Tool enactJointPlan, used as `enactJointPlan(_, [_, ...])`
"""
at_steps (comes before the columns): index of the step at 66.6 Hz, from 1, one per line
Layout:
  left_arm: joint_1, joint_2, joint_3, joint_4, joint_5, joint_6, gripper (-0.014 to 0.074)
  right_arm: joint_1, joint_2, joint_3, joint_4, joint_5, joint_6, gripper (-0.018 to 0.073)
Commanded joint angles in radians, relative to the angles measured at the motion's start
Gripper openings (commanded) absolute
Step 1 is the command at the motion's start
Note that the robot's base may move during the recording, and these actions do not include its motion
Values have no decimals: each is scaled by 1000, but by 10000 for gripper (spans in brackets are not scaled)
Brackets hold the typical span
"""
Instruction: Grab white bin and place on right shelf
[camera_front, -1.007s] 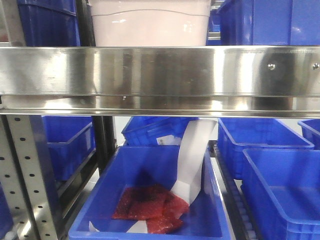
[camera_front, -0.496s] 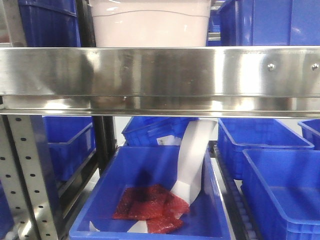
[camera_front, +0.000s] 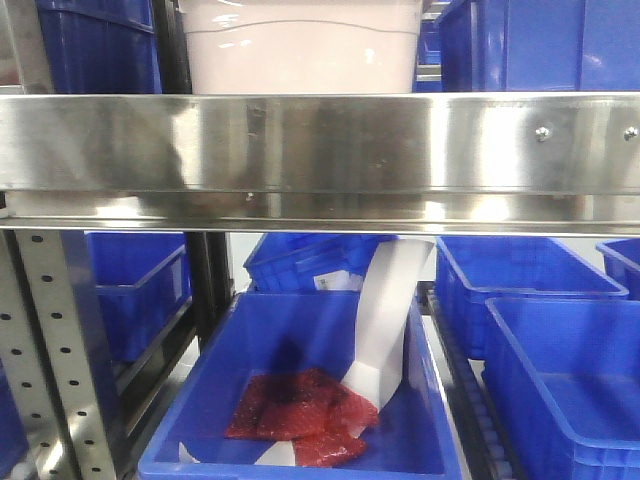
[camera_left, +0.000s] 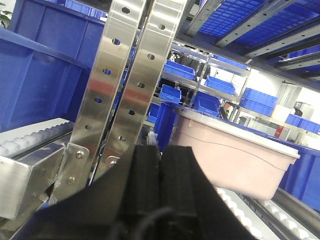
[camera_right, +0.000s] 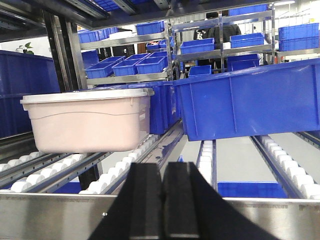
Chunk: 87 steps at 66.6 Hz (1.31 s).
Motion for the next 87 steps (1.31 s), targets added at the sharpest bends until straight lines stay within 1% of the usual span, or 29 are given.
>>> enactJointPlan(1, [-5, 7, -29, 1, -50, 9, -126, -1, 9, -30, -6, -51, -7, 34])
enactJointPlan(26, [-5, 7, -29, 1, -50, 9, -126, -2, 9, -30, -6, -51, -7, 34])
enactJointPlan(33, [-5, 7, -29, 1, -50, 9, -126, -17, 6, -12, -6, -97, -7, 34])
enactJointPlan(36, [-5, 7, -29, 1, -50, 9, -126, -35, -2, 0, -21, -96, -7, 34])
enactJointPlan(39, [-5, 7, -29, 1, -50, 9, -126, -61, -16, 17, -78, -91, -1, 34])
enactJointPlan(41, [-5, 7, -29, 1, -50, 9, -126, -84, -31, 29, -143, -81, 16, 34])
enactJointPlan(42, [-5, 7, -29, 1, -50, 9, -126, -98, -41, 38, -188, -75, 33, 34])
enactJointPlan(44, [-5, 7, -29, 1, -50, 9, -126, -117, -56, 51, -248, -54, 70, 34])
enactJointPlan(45, [-5, 7, -29, 1, -50, 9, -126, -131, -67, 57, -289, -38, 105, 34])
enactJointPlan(47, [-5, 7, -29, 1, -50, 9, -126, -152, -83, 70, -335, -13, 164, 34])
enactJointPlan(50, [-5, 7, -29, 1, -50, 9, -126, -184, -116, 91, -432, 39, 322, 34])
enactJointPlan(52, [-5, 7, -29, 1, -50, 9, -126, -199, -130, 104, -479, 70, 393, 34])
enactJointPlan(55, [-5, 7, -29, 1, -50, 9, -126, -222, -161, 122, -582, 105, 515, 34])
enactJointPlan(58, [-5, 7, -29, 1, -50, 9, -126, -232, -180, 145, -673, 116, 580, 34])
enactJointPlan(60, [-5, 7, -29, 1, -50, 9, -126, -233, -178, 157, -712, 110, 607, 34])
enactJointPlan(62, [-5, 7, -29, 1, -50, 9, -126, -233, -176, 172, -739, 105, 623, 34])
enactJointPlan(65, [-5, 7, -29, 1, -50, 9, -126, -233, -177, 196, -741, 86, 627, 34])
enactJointPlan(68, [-5, 7, -29, 1, -50, 9, -126, -233, -177, 228, -741, 34, 627, 34])
enactJointPlan(70, [-5, 7, -29, 1, -50, 9, -126, -233, -177, 226, -743, 58, 627, 34])
enactJointPlan(81, [-5, 7, -29, 1, -50, 9, -126, -229, -177, 226, -743, 46, 627, 34])
enactJointPlan(87, [-5, 7, -29, 1, -50, 9, -126, -203, -177, 226, -743, 32, 627, 34])
